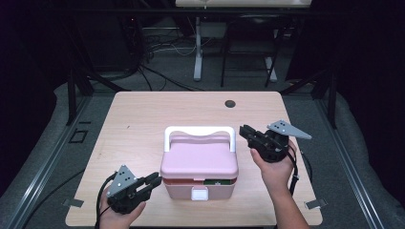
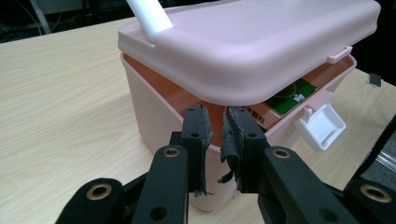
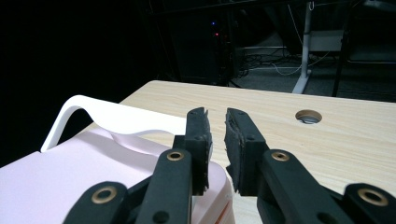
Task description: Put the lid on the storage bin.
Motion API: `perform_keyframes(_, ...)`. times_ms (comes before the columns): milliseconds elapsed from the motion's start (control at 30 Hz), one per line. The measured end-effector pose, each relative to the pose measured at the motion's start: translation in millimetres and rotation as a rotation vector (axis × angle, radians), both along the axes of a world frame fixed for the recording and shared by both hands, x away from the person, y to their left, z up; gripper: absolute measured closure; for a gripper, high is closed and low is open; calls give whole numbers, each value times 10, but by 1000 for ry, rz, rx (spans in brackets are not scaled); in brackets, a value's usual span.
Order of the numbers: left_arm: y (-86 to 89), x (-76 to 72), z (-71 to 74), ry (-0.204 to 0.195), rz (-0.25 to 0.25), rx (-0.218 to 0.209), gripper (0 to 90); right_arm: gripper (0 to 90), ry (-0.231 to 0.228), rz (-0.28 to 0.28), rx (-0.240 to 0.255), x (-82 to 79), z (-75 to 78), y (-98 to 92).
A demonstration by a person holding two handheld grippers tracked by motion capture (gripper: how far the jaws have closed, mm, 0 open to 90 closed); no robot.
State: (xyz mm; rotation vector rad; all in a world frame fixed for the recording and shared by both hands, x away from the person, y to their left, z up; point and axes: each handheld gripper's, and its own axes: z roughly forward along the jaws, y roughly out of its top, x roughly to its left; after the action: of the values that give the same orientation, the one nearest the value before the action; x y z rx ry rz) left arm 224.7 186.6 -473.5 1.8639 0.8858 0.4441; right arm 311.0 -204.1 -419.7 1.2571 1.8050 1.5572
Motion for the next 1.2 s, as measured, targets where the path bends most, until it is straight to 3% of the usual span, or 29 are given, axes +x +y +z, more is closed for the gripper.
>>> perform_keyframes(333,-2,-32,-38,16,-7,27,776,789,-1,-1,5,4,0,-11)
perform_keyframes(767,18,-75,-12,8,-8,17,776,786,-9,-3,13,-3,15,-28)
perform_keyframes(1200,181,33,-96,21,78,-14,678,737,17,-1,-1,24,-12,-32)
